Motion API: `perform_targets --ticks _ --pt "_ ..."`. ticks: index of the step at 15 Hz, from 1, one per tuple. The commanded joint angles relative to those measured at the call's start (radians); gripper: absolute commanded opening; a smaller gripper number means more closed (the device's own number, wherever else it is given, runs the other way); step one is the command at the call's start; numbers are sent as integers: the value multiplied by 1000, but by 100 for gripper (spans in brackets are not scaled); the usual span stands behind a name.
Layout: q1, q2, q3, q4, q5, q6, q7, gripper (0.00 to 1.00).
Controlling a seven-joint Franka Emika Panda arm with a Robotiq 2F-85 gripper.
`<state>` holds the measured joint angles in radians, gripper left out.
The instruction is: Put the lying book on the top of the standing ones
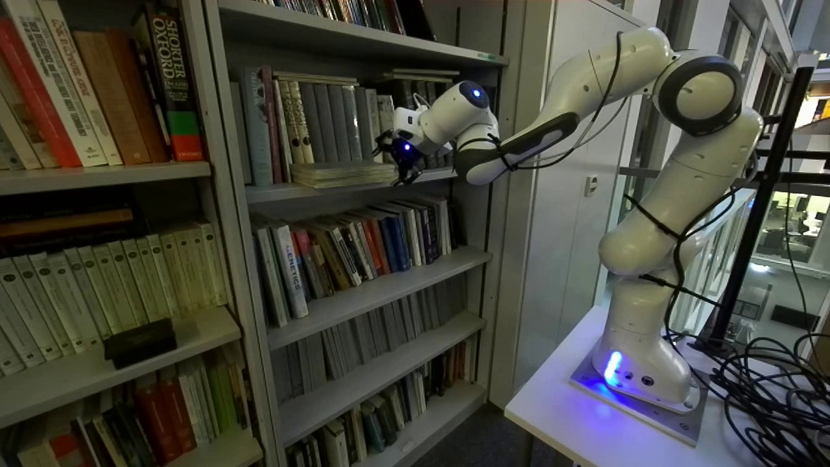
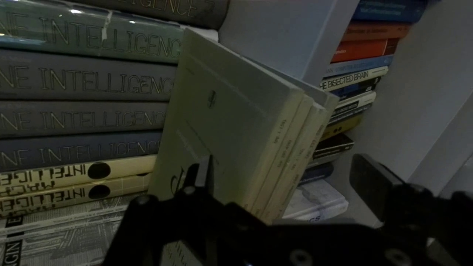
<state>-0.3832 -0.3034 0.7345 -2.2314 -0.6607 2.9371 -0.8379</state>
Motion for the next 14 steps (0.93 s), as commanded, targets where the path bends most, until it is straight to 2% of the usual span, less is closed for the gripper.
perform_targets --ticks 1,2,4,6,9,12,13,14 --pt "216 45 -195 22 -44 -76 -4 74" --pt "267 45 -240 21 -41 -90 -7 72" --pt "363 43 -326 19 -34 -109 -11 56" --pt "428 39 -386 16 -24 -115 -19 42" --pt "491 35 -447 11 -17 -114 -27 17" --pt "530 32 -484 8 -12 -112 -33 0" --pt "538 30 -490 9 -16 -117 -33 35" --pt "546 30 -496 10 -14 -117 -34 34"
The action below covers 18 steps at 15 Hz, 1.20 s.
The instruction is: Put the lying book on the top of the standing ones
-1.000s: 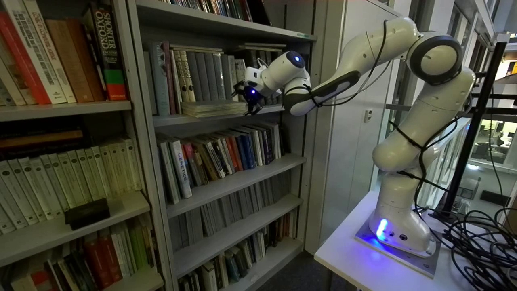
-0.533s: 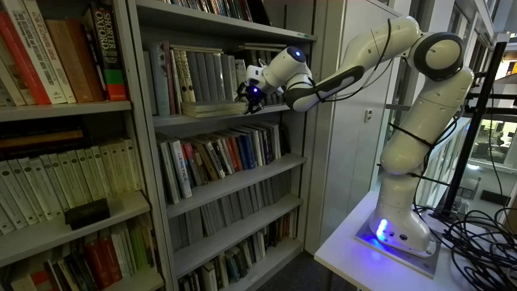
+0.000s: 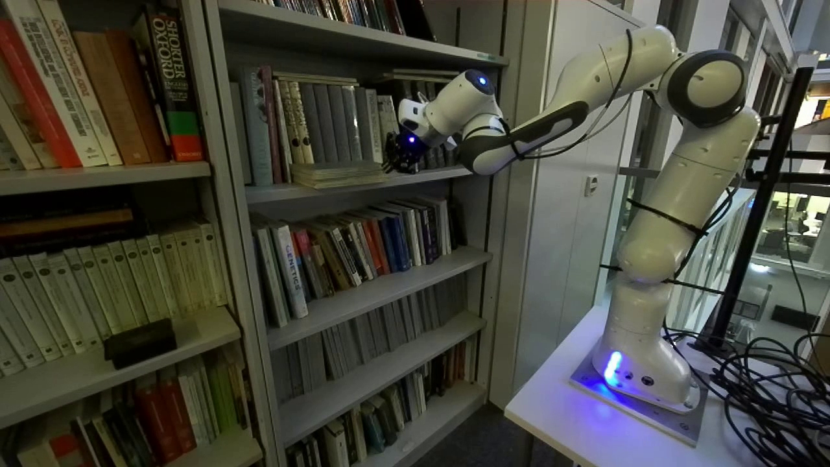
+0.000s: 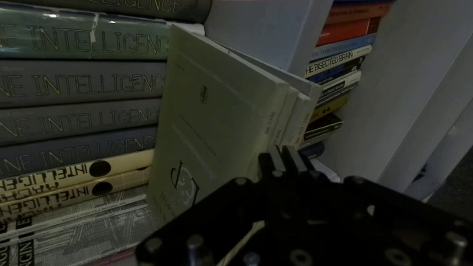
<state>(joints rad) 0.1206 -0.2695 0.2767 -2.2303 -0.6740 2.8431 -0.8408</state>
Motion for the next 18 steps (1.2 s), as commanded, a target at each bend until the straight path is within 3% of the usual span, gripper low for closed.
perform_targets --ticks 1,10,18 --pt "48 -4 -43 10 0 -22 -31 35" --pt "54 18 -43 34 -5 -35 -20 99" --pt "51 61 -42 78 -8 -69 -27 100"
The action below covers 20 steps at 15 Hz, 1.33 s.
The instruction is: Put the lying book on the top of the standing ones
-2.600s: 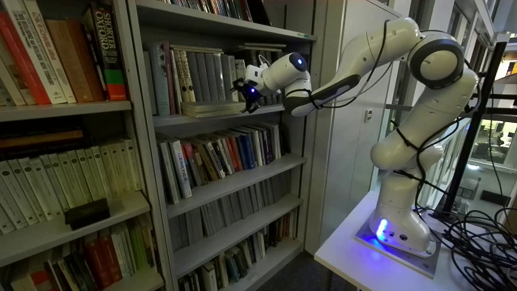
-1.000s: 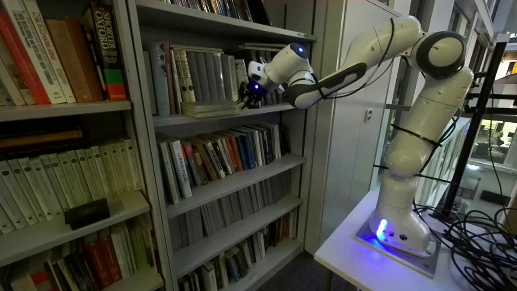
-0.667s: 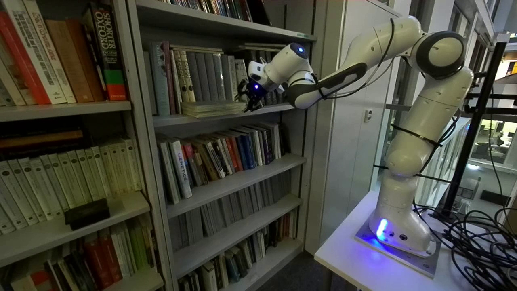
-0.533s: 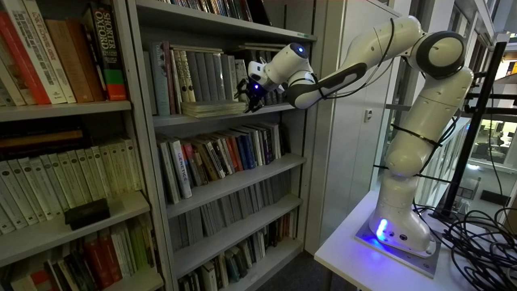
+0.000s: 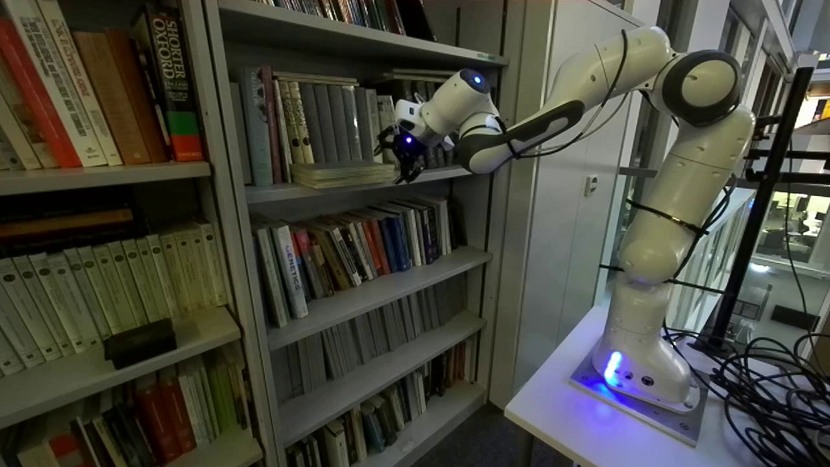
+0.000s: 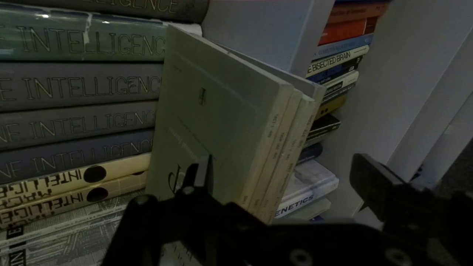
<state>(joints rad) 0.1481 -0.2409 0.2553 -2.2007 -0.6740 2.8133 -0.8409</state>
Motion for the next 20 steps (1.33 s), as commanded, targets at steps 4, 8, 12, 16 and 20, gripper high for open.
perform_targets --ticks 4,8,12,16,20 --pt "26 49 -20 55 -7 -43 -30 73" --pt "33 50 -23 43 -4 -33 -29 57" --pt "34 44 -25 44 -2 -26 -25 25" --pt "34 33 -27 37 0 -18 -19 7" --pt "35 24 -28 34 3 -16 -14 4"
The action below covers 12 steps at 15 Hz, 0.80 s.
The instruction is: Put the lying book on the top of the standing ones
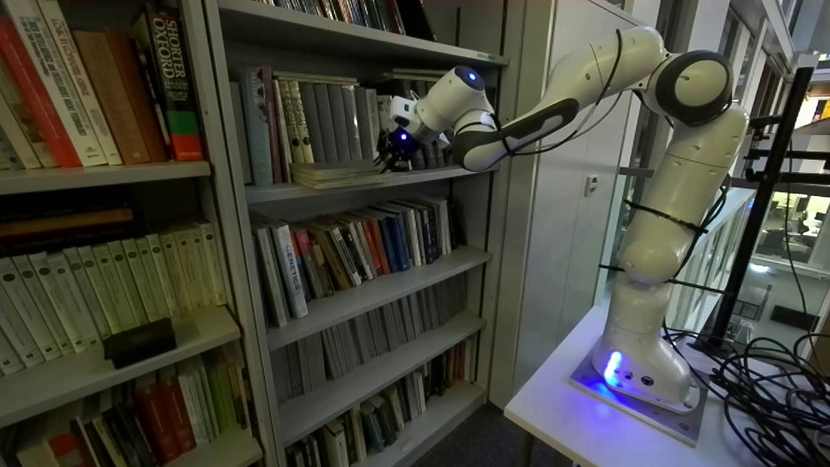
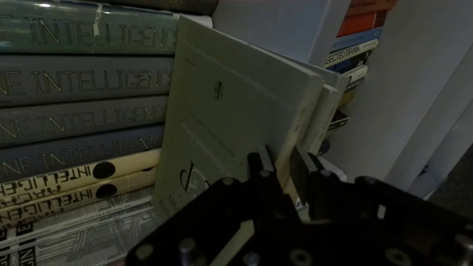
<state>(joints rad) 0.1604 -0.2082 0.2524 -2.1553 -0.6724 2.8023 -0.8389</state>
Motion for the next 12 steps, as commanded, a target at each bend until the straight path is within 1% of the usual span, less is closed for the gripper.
perform_targets --ticks 1,12 --pt "23 -10 -25 -12 2 -4 -16 4" --pt "22 -48 -17 -47 -16 -21 4 4"
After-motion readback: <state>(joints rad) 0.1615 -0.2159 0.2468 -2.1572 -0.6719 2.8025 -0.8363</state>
